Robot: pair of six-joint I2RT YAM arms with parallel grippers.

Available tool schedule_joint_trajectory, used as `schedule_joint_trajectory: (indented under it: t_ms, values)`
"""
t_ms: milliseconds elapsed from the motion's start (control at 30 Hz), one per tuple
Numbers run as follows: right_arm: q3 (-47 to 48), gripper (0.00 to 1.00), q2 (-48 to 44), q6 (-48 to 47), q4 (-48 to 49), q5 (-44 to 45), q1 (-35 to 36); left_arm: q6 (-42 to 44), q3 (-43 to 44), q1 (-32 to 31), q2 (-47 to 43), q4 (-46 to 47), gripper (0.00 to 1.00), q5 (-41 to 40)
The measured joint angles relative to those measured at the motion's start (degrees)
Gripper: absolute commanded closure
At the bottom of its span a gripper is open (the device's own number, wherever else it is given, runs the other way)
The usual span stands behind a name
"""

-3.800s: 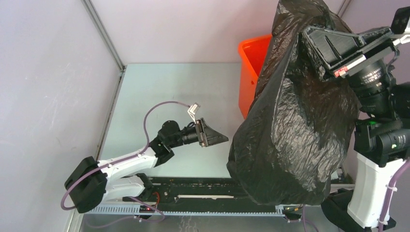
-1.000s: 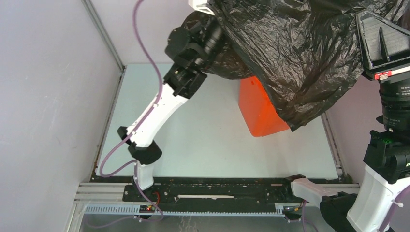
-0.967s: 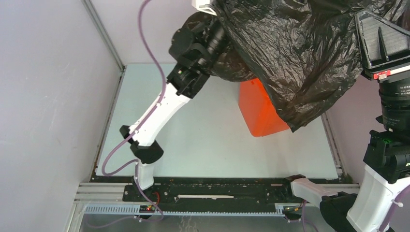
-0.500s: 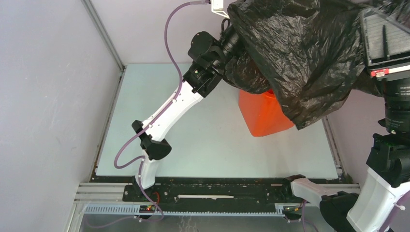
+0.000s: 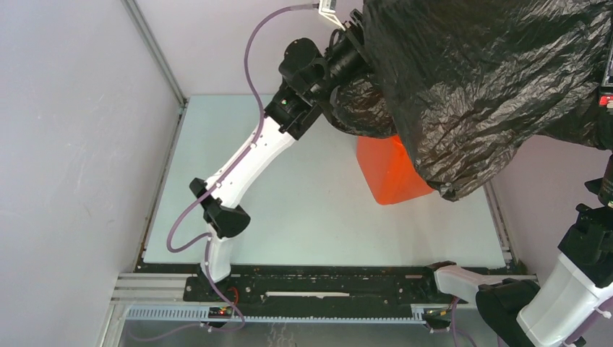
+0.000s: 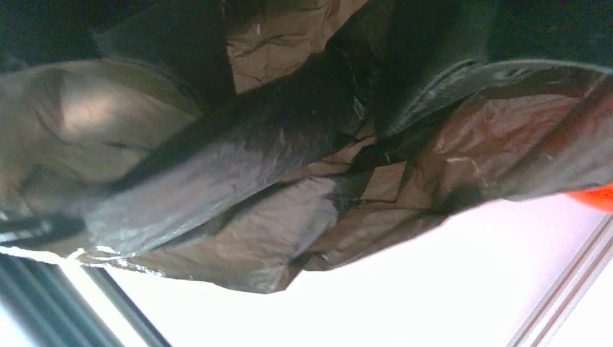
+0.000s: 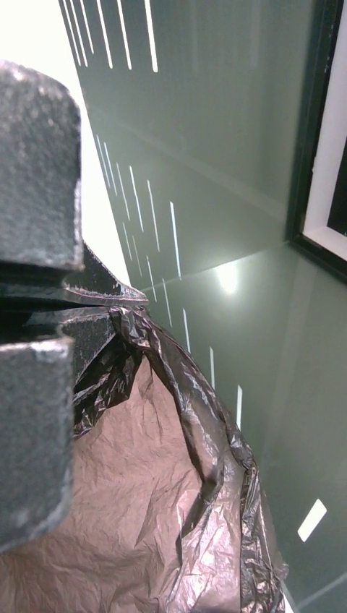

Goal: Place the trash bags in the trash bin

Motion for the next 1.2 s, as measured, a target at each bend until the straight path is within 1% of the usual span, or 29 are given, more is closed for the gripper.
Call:
schedule_joint_trajectory:
  t_ms: [67, 167, 267, 367, 433, 567, 667, 767, 867, 933, 967, 1033, 1067, 1100, 1200]
  values:
    - [-0.2, 1.00, 0.0, -1.6, 0.3, 1.0, 0.0, -0.9, -2.1, 1.2, -1.5, -1.8, 0.18, 2.6]
    - [-0.3, 1.00, 0.3, -3.3, 1.1, 1.9, 0.0, -1.5, -5.8, 3.3, -4.8, -4.3, 0.16, 7.2]
    - [-0.3, 1.00, 0.7, -4.3, 2.5, 2.3, 0.0, -1.2, -11.3, 4.9, -10.8, -7.3, 0.15, 11.8]
    - [-0.3, 1.00, 1.4, -5.2, 3.9, 2.7, 0.0, 0.9, -17.7, 6.3, -18.3, -9.9, 0.13, 15.1]
    - [-0.3, 1.00, 1.9, -5.6, 4.6, 3.2, 0.0, 3.6, -24.0, 6.7, -25.0, -11.9, 0.12, 16.8]
    - [-0.3, 1.00, 3.3, -6.0, 5.5, 3.7, 0.0, 8.5, -39.7, 7.6, -40.7, -14.8, 0.10, 19.9]
    - [1.1, 1.00, 5.1, -6.1, 5.6, 3.7, 0.0, 12.3, -49.0, 8.6, -49.7, -18.3, 0.10, 20.1]
    - [2.5, 1.00, 6.8, -6.2, 5.7, 3.7, 0.0, 14.9, -58.6, 8.8, -57.2, -20.7, 0.11, 18.3]
    - [2.6, 1.00, 7.5, -6.1, 5.6, 3.7, 0.0, 14.5, -73.3, 7.9, -65.0, -17.4, 0.08, 13.6]
    - [2.7, 1.00, 7.9, -5.8, 5.6, 3.7, 0.0, 13.1, -83.7, 5.6, -69.0, -13.8, 0.05, 8.5]
    - [2.8, 1.00, 8.0, -5.6, 5.6, 3.5, 0.0, 12.5, -87.3, 3.9, -69.9, -12.0, 0.05, 6.4]
    - [2.9, 1.00, 8.5, -5.1, 5.6, 3.0, 0.0, 11.2, -93.6, -1.0, -69.4, -6.5, 0.06, 1.2]
    - [3.0, 1.00, 8.6, -5.0, 5.6, 2.8, 0.0, 10.5, -95.0, -3.2, -68.0, -4.2, 0.06, -1.0]
    - [3.2, 1.00, 8.9, -4.9, 5.4, 2.5, 0.0, 9.8, -95.6, -5.0, -66.4, -2.0, 0.06, -2.7]
    - [4.5, 1.00, 9.9, -4.9, 4.6, 1.5, 0.0, 6.0, -96.5, -10.1, -58.1, 8.7, 0.04, -8.4]
